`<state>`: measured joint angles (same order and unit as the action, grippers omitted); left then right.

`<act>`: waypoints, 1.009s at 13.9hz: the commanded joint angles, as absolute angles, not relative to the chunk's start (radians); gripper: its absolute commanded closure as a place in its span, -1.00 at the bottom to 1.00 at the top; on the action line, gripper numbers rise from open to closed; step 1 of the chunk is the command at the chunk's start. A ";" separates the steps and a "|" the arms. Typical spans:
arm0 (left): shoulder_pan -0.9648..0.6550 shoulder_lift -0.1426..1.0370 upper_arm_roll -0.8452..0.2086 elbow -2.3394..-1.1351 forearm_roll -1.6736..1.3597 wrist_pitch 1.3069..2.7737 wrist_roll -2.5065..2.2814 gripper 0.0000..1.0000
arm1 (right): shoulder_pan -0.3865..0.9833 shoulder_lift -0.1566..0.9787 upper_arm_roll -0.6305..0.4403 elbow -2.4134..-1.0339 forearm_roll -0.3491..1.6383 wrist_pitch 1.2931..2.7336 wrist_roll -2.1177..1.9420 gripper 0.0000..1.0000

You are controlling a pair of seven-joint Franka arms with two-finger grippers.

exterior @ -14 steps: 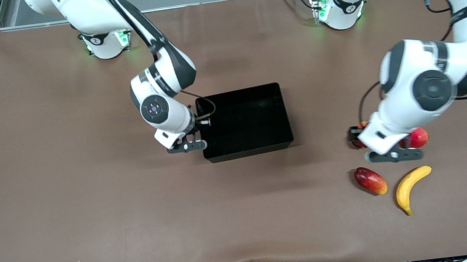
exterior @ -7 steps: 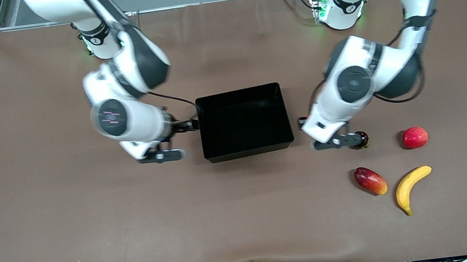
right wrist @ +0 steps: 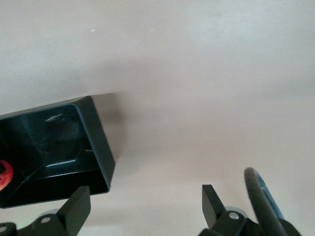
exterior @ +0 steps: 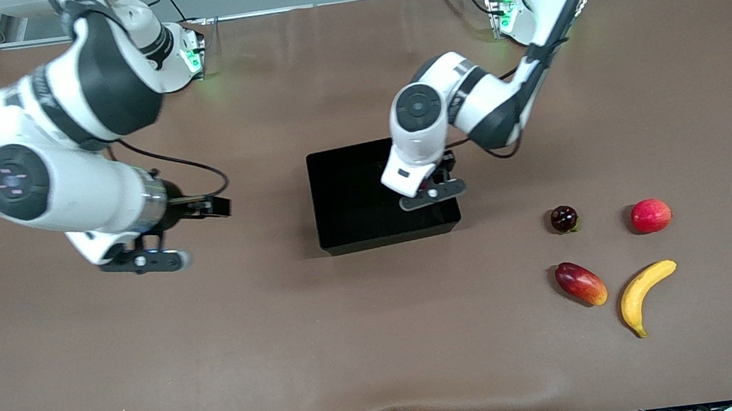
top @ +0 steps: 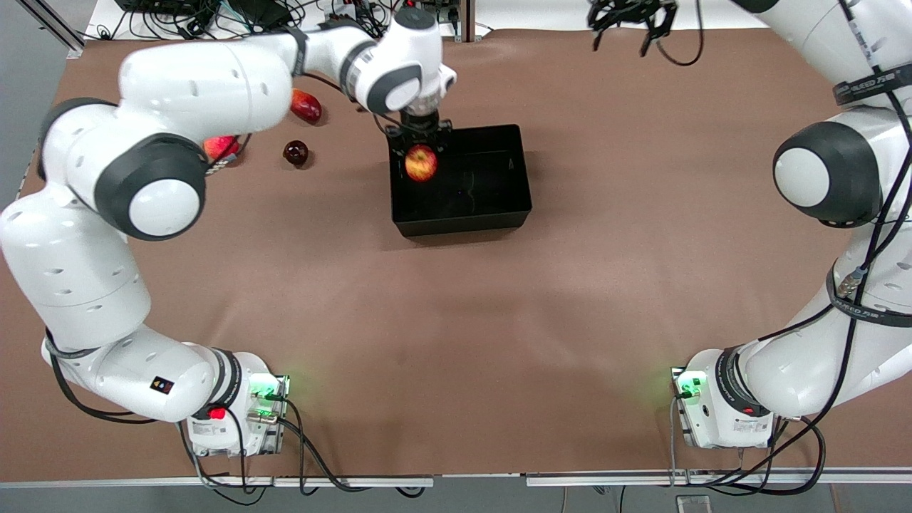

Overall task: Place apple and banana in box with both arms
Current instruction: 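Carry the apple with the left gripper over the black box, then lower the apple into the box and open the left gripper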

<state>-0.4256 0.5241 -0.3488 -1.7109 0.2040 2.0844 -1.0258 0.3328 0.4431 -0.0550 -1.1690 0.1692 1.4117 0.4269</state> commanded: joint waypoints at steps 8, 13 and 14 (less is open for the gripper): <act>-0.456 0.618 -0.347 -1.796 0.290 2.238 -1.138 0.66 | 0.079 0.292 -0.041 -1.106 0.072 1.336 0.192 -1.00; -0.434 0.527 -0.344 -1.775 0.285 2.145 -1.120 -1.00 | 0.060 0.183 -0.071 -1.159 0.035 1.350 0.175 -1.00; -0.405 0.491 -0.347 -1.766 0.279 2.107 -1.097 -1.00 | 0.058 0.151 -0.071 -1.190 0.020 1.365 0.175 -1.00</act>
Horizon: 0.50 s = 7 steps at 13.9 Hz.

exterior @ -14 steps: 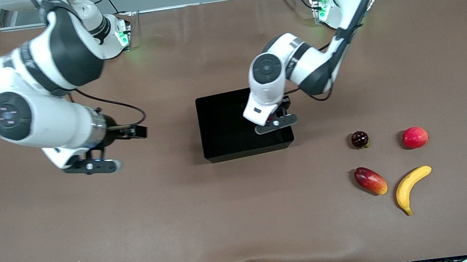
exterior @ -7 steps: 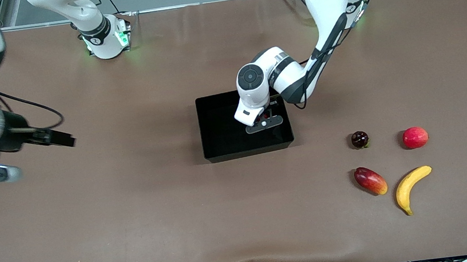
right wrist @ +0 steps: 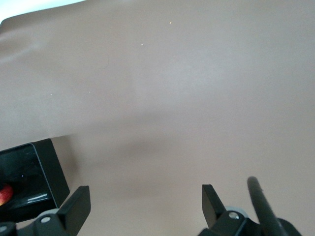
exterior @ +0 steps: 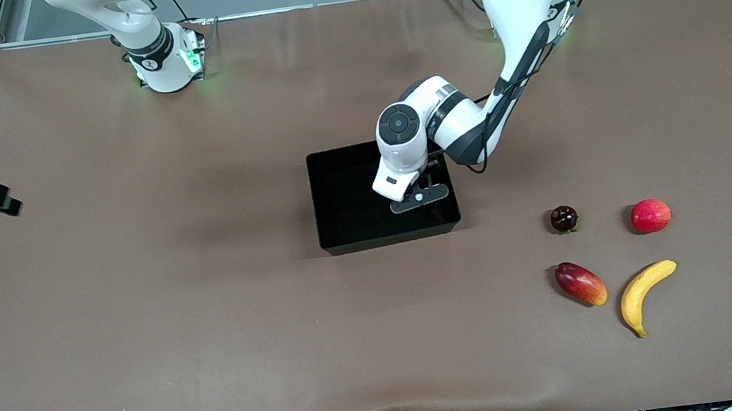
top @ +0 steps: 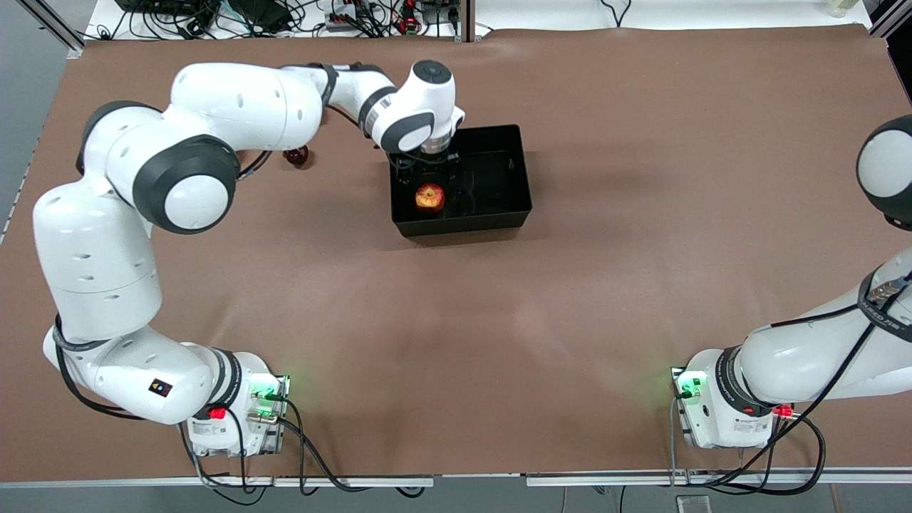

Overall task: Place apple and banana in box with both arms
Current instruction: 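Lower the apple into the box and open the left gripper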

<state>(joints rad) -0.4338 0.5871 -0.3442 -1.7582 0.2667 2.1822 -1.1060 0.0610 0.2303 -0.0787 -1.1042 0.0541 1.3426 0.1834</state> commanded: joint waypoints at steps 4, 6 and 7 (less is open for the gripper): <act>-0.306 0.400 -0.348 -1.682 0.201 1.991 -0.913 -1.00 | -0.009 0.098 -0.064 -1.244 0.024 1.373 0.045 -1.00; -0.243 0.397 -0.347 -1.608 0.192 1.910 -0.792 -1.00 | -0.037 0.075 -0.061 -1.259 0.032 1.364 -0.047 -1.00; -0.206 0.397 -0.345 -1.586 0.192 1.886 -0.720 -1.00 | -0.037 0.046 -0.060 -1.297 0.031 1.373 -0.048 -1.00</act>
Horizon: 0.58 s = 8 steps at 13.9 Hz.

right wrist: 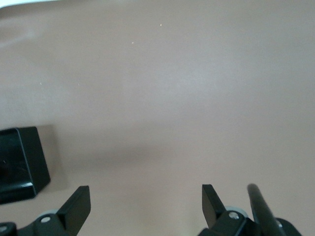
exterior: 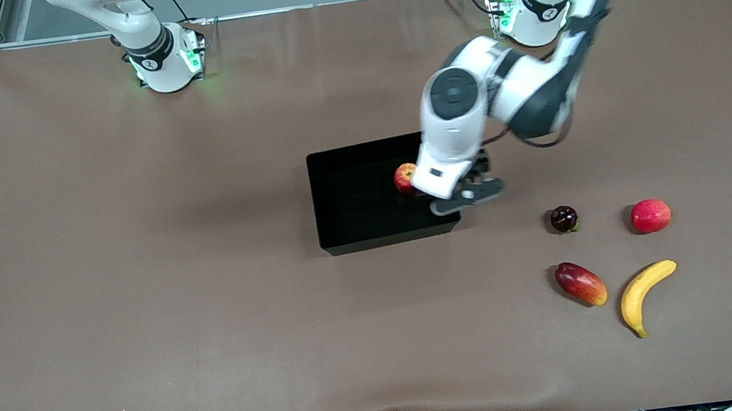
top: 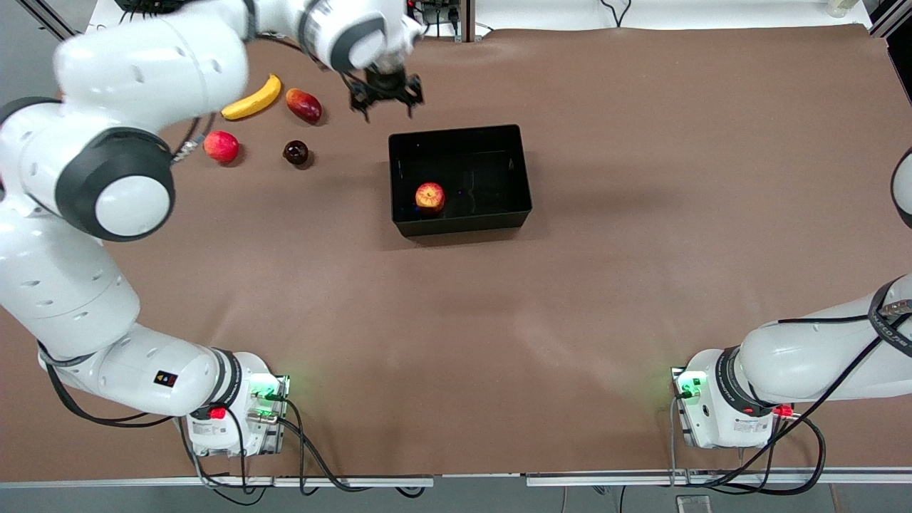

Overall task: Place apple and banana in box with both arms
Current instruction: 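Lower the apple into the box and open the left gripper, then move the left gripper back to the fruit and over the banana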

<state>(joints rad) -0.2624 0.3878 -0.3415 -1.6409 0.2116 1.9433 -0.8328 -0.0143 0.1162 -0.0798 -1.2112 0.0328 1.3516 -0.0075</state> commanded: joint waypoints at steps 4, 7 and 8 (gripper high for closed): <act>-0.046 0.425 -0.339 -1.594 0.222 1.879 -0.396 -1.00 | -0.028 -0.084 -0.060 -1.491 0.031 1.491 -0.048 -1.00; 0.037 0.477 -0.337 -1.594 0.322 1.937 -0.263 -1.00 | -0.025 -0.104 -0.061 -1.520 0.029 1.519 -0.049 -1.00; 0.058 0.497 -0.337 -1.592 0.345 1.968 -0.217 -1.00 | -0.025 -0.101 -0.060 -1.513 0.023 1.517 -0.049 -1.00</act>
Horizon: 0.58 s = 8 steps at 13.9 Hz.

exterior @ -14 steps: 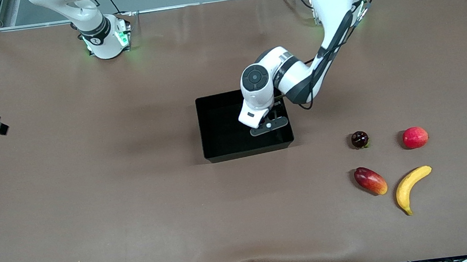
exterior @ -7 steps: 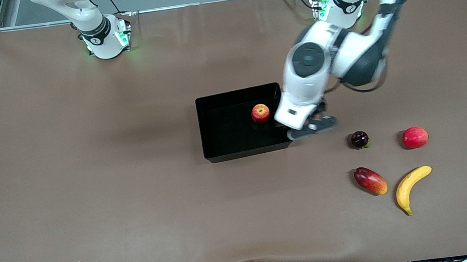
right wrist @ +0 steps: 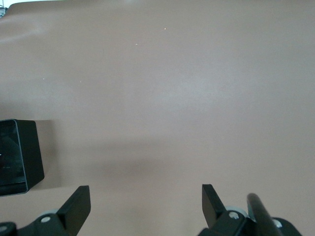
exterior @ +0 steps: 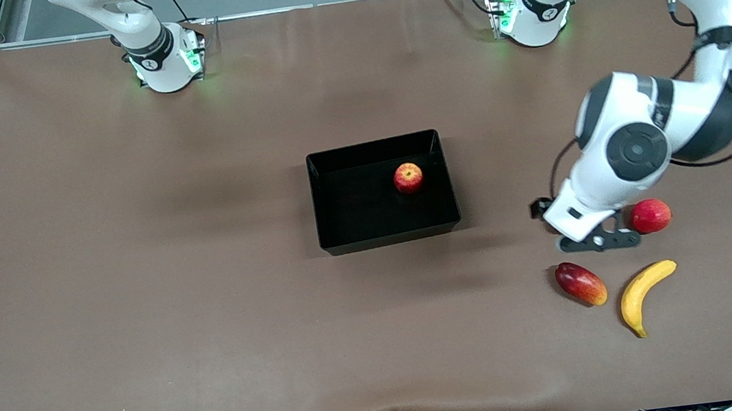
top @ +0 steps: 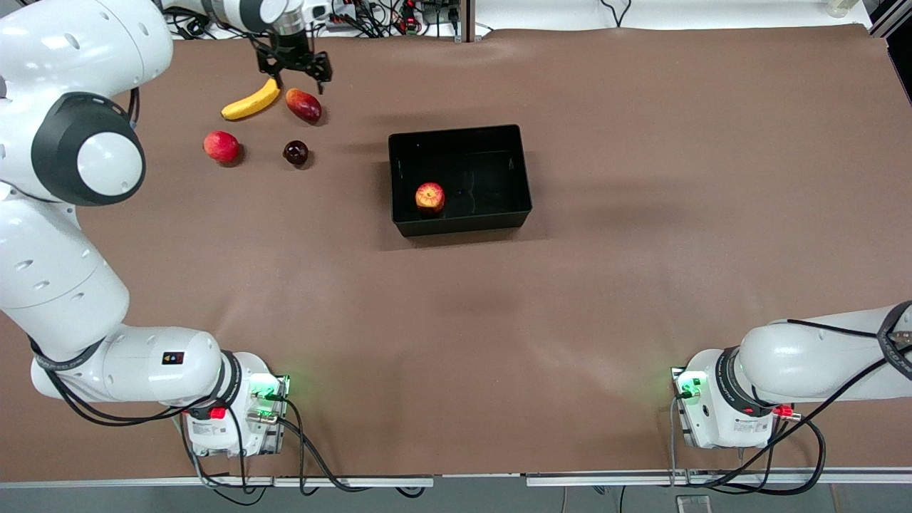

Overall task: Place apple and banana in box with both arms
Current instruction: 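Move the left gripper back to the fruit and over the banana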

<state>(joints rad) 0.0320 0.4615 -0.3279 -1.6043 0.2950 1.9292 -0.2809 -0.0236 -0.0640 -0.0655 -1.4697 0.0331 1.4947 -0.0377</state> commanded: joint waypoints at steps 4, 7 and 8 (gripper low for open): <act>0.155 0.566 -0.337 -1.591 0.439 2.086 -0.025 -1.00 | -0.025 -0.100 -0.060 -1.506 0.021 1.511 -0.055 -1.00; 0.218 0.613 -0.336 -1.586 0.440 2.172 0.139 -1.00 | -0.023 -0.098 -0.060 -1.506 0.018 1.506 -0.055 -1.00; 0.239 0.633 -0.336 -1.586 0.440 2.210 0.199 -1.00 | -0.023 -0.098 -0.060 -1.506 0.017 1.506 -0.055 -1.00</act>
<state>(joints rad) 0.2009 0.5969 -0.3241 -1.6024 0.4144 2.1575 0.1093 -0.0236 -0.0725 -0.0638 -1.4812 0.0327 1.5001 -0.0471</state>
